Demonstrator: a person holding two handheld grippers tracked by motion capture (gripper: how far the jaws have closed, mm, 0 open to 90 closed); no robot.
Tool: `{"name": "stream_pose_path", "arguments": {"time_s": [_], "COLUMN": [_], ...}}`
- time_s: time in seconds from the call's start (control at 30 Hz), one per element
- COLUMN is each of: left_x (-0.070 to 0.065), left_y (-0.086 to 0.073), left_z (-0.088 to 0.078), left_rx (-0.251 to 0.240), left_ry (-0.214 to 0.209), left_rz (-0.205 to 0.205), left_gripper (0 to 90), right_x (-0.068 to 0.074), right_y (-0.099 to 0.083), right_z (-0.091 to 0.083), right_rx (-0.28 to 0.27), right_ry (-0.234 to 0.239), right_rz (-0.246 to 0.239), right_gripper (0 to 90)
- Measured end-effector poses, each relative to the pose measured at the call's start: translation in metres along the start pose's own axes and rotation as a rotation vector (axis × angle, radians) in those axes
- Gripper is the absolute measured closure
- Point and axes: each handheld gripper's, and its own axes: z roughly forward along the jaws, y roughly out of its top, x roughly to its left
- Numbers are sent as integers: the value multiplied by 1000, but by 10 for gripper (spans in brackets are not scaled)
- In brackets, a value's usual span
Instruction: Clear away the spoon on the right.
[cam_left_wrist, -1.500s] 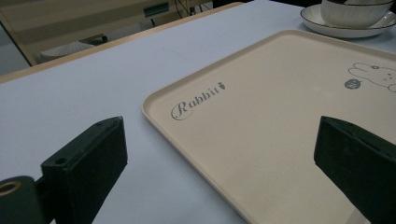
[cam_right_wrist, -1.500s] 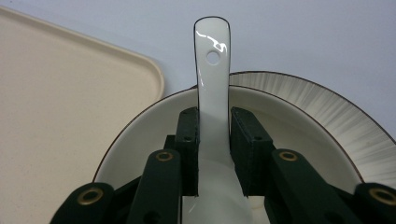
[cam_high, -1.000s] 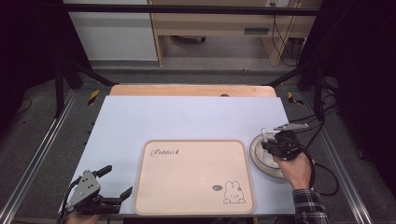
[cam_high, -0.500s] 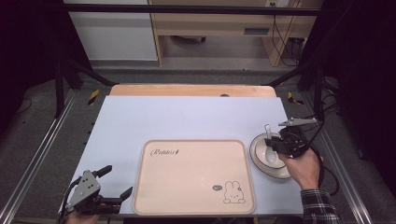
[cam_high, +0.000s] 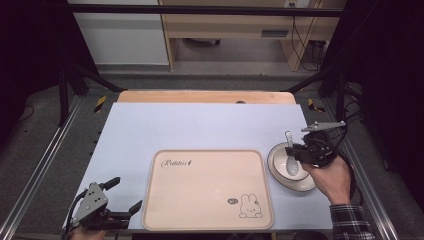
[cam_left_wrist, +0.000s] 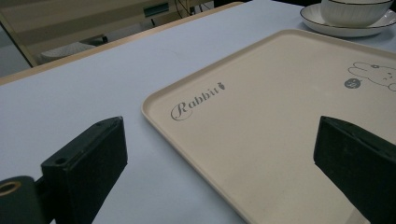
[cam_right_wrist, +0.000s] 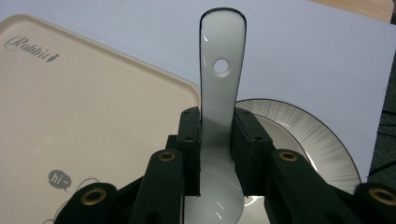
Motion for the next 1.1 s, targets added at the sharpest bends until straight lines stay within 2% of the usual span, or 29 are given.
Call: {"name": "stream_pose_path", "arguments": {"time_s": [0.37,0.87,1.1], "left_x": [0,-1,-1], "left_y": [0,0,0], "left_z": [0,0,0], "left_rx": [1,2,0], "left_ry": [-1,-2,-3], "left_rz": [2,3,3], "left_gripper": [23,23,23], "right_x": [15,48,61], "right_y": [3,3,3], "right_z": [-11,-3,4], "right_rx": [17,50,83], "right_ry": [32,96,118], "right_rz": [-27,-72,-98], "right_gripper": [739,740,740]}}
